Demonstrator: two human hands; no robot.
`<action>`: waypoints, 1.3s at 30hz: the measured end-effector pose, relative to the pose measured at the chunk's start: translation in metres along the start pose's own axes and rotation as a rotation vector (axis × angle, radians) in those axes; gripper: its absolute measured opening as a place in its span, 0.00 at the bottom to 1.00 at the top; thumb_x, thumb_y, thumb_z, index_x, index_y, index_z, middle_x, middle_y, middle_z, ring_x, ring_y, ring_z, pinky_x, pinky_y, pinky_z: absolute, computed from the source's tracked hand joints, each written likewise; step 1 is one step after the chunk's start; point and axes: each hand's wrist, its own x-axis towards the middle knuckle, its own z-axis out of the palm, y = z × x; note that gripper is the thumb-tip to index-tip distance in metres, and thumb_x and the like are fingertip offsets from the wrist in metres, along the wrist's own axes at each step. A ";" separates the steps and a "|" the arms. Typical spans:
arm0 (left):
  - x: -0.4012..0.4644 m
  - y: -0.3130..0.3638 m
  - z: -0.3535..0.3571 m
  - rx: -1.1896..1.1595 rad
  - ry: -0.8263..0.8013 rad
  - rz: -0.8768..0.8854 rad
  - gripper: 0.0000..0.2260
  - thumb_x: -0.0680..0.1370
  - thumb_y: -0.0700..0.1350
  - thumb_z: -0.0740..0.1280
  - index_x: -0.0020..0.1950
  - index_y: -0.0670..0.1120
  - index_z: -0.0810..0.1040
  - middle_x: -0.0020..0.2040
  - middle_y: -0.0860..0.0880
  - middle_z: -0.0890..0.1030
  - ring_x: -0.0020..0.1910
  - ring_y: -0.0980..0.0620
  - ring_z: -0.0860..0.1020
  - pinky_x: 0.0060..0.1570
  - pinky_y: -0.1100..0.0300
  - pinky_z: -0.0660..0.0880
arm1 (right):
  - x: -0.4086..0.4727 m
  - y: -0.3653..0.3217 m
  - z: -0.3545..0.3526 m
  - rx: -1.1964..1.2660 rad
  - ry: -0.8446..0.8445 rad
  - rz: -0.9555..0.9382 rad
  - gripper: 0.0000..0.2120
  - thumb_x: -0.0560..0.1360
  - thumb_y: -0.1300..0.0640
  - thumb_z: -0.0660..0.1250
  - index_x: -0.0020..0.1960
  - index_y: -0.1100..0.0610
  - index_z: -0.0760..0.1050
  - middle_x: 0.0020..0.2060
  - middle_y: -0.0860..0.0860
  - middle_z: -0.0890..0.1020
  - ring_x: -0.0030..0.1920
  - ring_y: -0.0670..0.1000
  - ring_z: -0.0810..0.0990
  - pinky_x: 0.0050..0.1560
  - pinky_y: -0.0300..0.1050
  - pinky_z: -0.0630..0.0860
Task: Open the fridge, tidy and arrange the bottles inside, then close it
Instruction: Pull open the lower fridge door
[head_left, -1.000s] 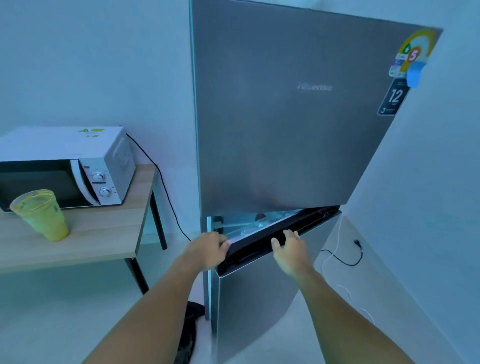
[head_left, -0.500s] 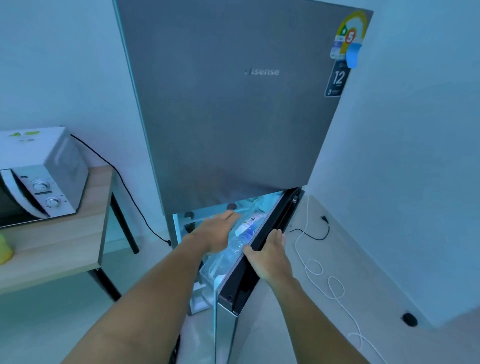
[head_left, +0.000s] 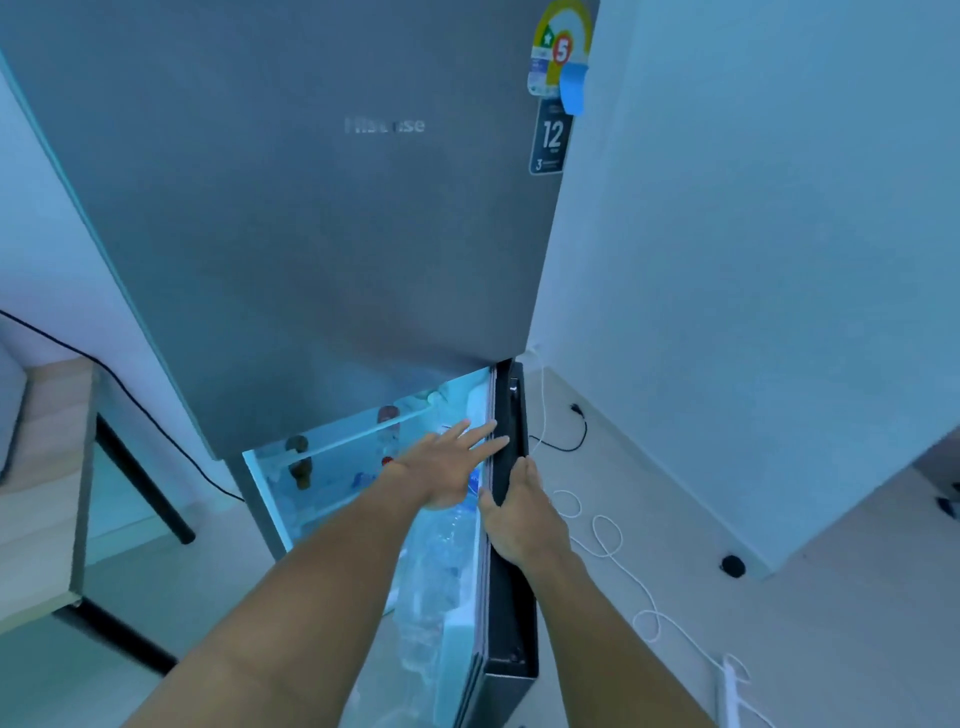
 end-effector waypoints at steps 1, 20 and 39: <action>0.004 0.005 0.002 0.008 -0.006 -0.002 0.39 0.76 0.36 0.60 0.80 0.56 0.44 0.81 0.54 0.42 0.79 0.46 0.46 0.71 0.45 0.60 | 0.000 0.003 -0.003 -0.002 0.004 0.007 0.36 0.79 0.39 0.54 0.80 0.57 0.48 0.80 0.50 0.52 0.73 0.57 0.67 0.68 0.55 0.69; 0.086 0.032 0.002 -0.031 0.008 0.031 0.29 0.82 0.41 0.52 0.80 0.47 0.42 0.81 0.51 0.41 0.79 0.48 0.42 0.77 0.50 0.50 | 0.020 0.041 -0.049 -0.145 0.041 0.037 0.30 0.81 0.40 0.52 0.72 0.61 0.62 0.70 0.55 0.69 0.70 0.57 0.67 0.67 0.52 0.67; 0.107 0.054 0.010 -0.121 0.065 0.071 0.25 0.84 0.55 0.45 0.80 0.51 0.45 0.81 0.55 0.44 0.79 0.50 0.40 0.77 0.47 0.45 | 0.038 0.102 -0.078 -0.167 0.040 0.122 0.30 0.77 0.31 0.51 0.64 0.53 0.71 0.60 0.52 0.78 0.67 0.58 0.71 0.65 0.54 0.69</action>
